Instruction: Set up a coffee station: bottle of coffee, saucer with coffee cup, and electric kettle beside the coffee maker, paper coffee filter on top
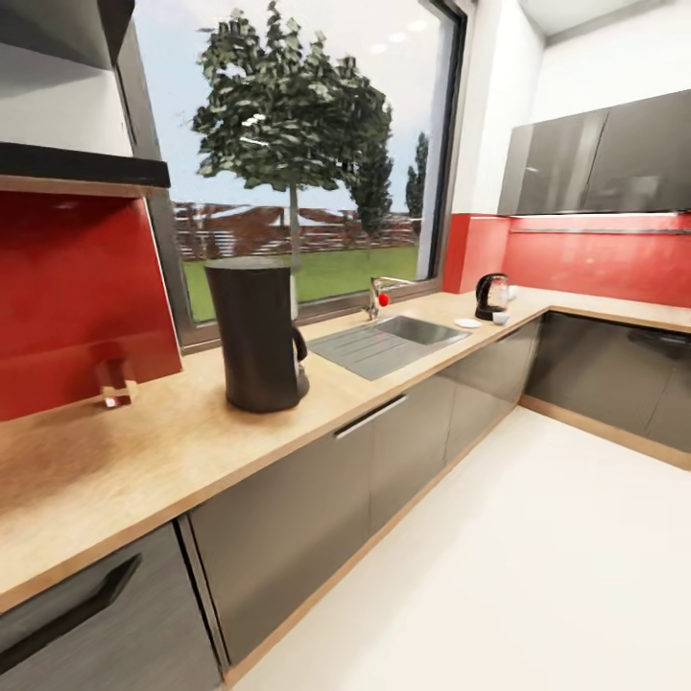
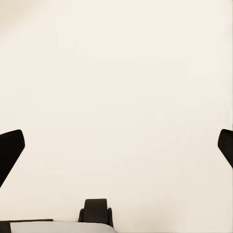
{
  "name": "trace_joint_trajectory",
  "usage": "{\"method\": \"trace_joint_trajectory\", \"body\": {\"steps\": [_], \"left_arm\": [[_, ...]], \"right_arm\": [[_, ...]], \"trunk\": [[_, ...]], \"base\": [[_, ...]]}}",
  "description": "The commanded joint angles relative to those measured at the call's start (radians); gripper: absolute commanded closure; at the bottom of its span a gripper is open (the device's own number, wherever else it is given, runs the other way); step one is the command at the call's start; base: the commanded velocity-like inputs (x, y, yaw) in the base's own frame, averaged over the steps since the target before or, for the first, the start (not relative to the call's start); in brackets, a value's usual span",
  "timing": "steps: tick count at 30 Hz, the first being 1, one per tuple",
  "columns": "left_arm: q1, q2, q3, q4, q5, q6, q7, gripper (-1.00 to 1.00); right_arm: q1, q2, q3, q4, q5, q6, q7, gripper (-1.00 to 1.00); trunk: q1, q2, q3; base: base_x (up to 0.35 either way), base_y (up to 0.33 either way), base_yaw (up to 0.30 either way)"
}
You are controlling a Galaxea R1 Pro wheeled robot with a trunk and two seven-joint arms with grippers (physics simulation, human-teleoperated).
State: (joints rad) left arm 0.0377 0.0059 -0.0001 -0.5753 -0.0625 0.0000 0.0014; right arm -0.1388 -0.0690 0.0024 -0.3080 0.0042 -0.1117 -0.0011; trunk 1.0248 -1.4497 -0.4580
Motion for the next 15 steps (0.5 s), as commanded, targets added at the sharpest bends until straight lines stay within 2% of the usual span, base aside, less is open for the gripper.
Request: {"method": "trace_joint_trajectory", "body": {"steps": [1, 7, 11, 15], "left_arm": [[0.001, 0.0, 0.0, -0.002, -0.007, 0.0, 0.0, -1.0], [0.001, 0.0, 0.0, -0.003, -0.007, 0.0, 0.0, -1.0], [0.001, 0.0, 0.0, -0.003, -0.007, 0.0, 0.0, -1.0], [0.001, 0.0, 0.0, -0.002, -0.007, 0.0, 0.0, -1.0]], "right_arm": [[-0.001, 0.0, 0.0, 0.001, 0.0, -0.003, 0.0, -1.0], [-0.001, 0.0, 0.0, 0.001, 0.0, -0.003, 0.0, -1.0], [-0.001, -0.001, -0.001, 0.001, 0.001, -0.003, 0.0, -1.0], [-0.001, -0.001, -0.001, 0.001, 0.001, -0.004, 0.0, -1.0]], "trunk": [[0.0, 0.0, -0.001], [0.0, 0.0, -0.001], [0.0, 0.0, -0.001], [0.0, 0.0, -0.001]], "base": [[0.184, -0.279, -0.259], [0.231, -0.247, -0.234], [0.287, -0.163, -0.075], [0.31, -0.061, -0.02]]}}
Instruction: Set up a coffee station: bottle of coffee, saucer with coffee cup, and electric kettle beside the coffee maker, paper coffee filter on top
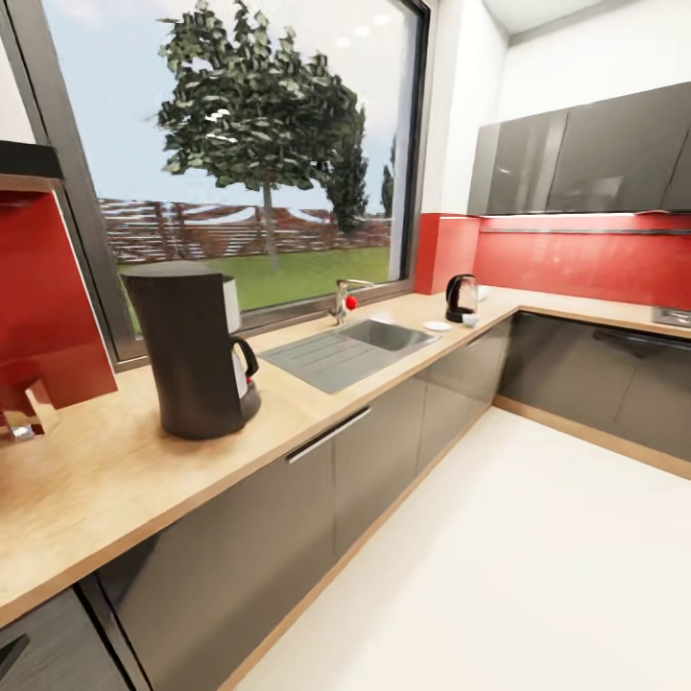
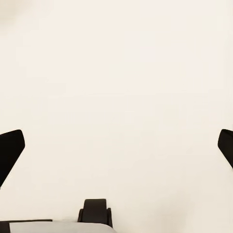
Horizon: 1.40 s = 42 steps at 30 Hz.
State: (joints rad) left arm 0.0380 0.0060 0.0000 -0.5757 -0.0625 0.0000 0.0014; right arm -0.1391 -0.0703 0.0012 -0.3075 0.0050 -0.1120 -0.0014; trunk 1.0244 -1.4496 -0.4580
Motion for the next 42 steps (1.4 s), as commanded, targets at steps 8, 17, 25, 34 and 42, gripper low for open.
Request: {"method": "trace_joint_trajectory", "body": {"steps": [8, 17, 25, 34, 42], "left_arm": [[0.0, 0.0, 0.0, -0.002, -0.007, 0.0, 0.0, -1.0], [0.0, 0.0, 0.0, -0.002, -0.007, 0.0, 0.0, -1.0], [0.0, 0.0, 0.001, -0.002, -0.007, 0.0, 0.0, -1.0], [0.0, 0.0, 0.001, -0.002, -0.007, 0.0, 0.0, -1.0], [0.0, 0.0, 0.002, -0.001, -0.007, 0.0, 0.0, -1.0]], "right_arm": [[0.0, 0.001, -0.001, 0.001, -0.001, -0.002, 0.001, -1.0], [0.0, 0.001, -0.001, 0.001, -0.003, -0.003, 0.003, -1.0], [0.0, 0.001, -0.001, 0.001, -0.003, -0.003, 0.003, -1.0], [0.0, 0.001, -0.001, 0.001, -0.002, -0.003, 0.002, -1.0], [0.0, 0.001, -0.001, 0.001, -0.002, -0.003, 0.001, -1.0]], "trunk": [[0.001, 0.0, -0.001], [0.001, 0.0, -0.001], [0.001, 0.0, -0.001], [0.001, 0.0, -0.001], [0.001, 0.0, -0.001]], "base": [[0.323, -0.013, -0.045], [0.326, -0.008, -0.237], [0.3, -0.132, -0.283], [0.251, -0.209, -0.285], [0.239, -0.225, -0.286]]}}
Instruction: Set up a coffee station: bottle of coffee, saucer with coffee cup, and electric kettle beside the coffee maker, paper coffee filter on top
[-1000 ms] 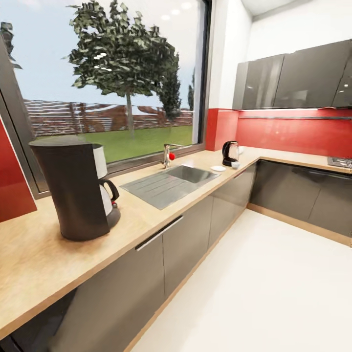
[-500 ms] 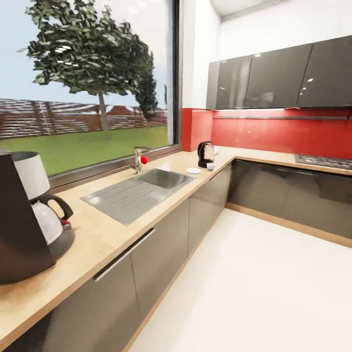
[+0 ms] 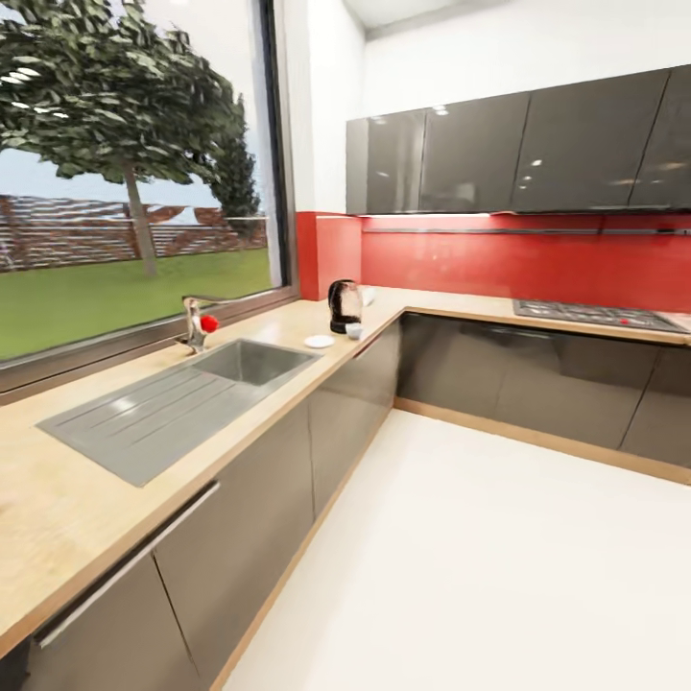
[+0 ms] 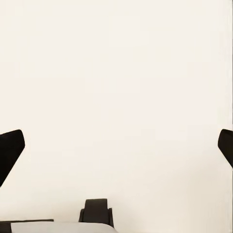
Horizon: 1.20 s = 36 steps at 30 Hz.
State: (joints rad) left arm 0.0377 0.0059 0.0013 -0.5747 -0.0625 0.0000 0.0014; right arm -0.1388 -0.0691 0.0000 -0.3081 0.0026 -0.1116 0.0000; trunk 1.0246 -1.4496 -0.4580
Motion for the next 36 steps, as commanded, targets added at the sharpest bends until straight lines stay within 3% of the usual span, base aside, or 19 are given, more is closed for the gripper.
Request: {"method": "trace_joint_trajectory", "body": {"steps": [1, 16, 36], "left_arm": [[0.001, 0.0, 0.0, -0.002, -0.007, 0.0, 0.0, -1.0], [0.001, 0.0, -0.001, -0.002, -0.007, 0.0, -0.001, -1.0], [0.001, -0.001, -0.005, -0.065, -0.004, 0.0, -0.004, -1.0]], "right_arm": [[-0.001, 0.0, 0.0, 0.001, 0.0, -0.003, 0.0, -1.0], [-0.001, 0.0, 0.0, 0.001, 0.002, -0.003, -0.001, -1.0], [-0.012, 0.002, -0.006, -0.084, -0.007, -0.002, -0.002, -1.0]], "trunk": [[0.0, 0.0, -0.001], [0.0, 0.0, -0.001], [0.0, 0.0, -0.001]], "base": [[0.239, -0.227, -0.274], [0.265, -0.211, -0.064], [0.317, -0.034, -0.035]]}}
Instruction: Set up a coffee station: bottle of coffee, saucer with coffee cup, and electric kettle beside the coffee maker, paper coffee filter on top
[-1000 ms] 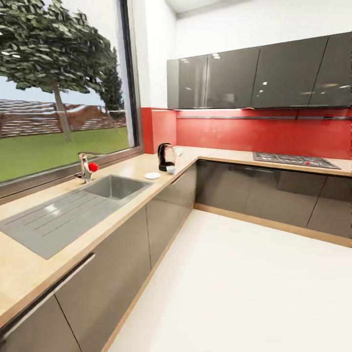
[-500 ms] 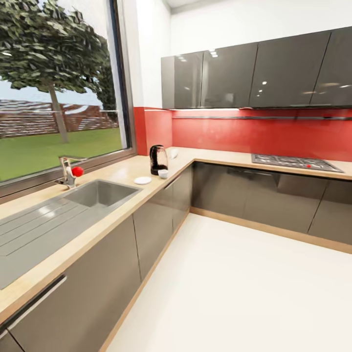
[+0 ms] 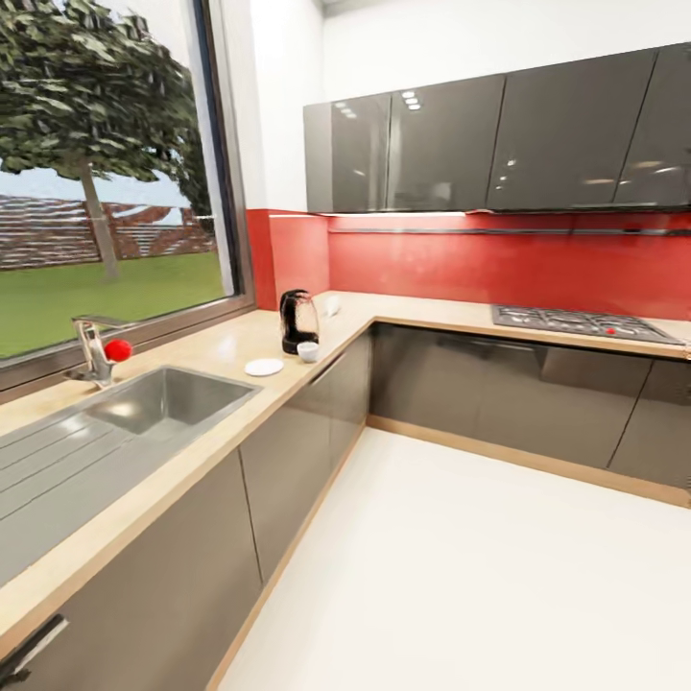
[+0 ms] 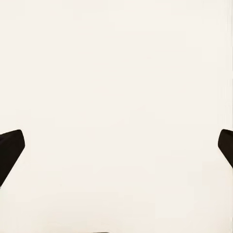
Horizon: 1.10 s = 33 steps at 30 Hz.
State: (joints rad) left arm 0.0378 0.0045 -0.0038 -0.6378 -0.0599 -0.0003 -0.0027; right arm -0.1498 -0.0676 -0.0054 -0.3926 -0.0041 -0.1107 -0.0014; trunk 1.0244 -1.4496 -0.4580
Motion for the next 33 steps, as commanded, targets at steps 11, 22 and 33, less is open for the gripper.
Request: {"method": "trace_joint_trajectory", "body": {"steps": [11, 22, 33], "left_arm": [[0.001, 0.001, 0.0, 0.018, -0.008, -0.001, 0.001, -1.0], [0.001, 0.001, 0.0, 0.021, -0.007, -0.001, 0.003, -1.0], [0.001, -0.001, 0.0, 0.024, -0.006, -0.001, 0.002, -1.0]], "right_arm": [[-0.001, 0.001, -0.001, 0.004, -0.001, -0.002, 0.0, -1.0], [0.002, 0.002, -0.001, 0.006, -0.001, -0.001, 0.002, -1.0], [0.004, 0.0, 0.002, 0.006, 0.003, -0.001, 0.003, -1.0]], "trunk": [[0.001, 0.0, -0.001], [0.001, 0.0, -0.001], [0.001, 0.0, -0.001]], "base": [[0.287, -0.166, -0.243], [0.27, -0.193, -0.255], [0.269, -0.197, -0.145]]}}
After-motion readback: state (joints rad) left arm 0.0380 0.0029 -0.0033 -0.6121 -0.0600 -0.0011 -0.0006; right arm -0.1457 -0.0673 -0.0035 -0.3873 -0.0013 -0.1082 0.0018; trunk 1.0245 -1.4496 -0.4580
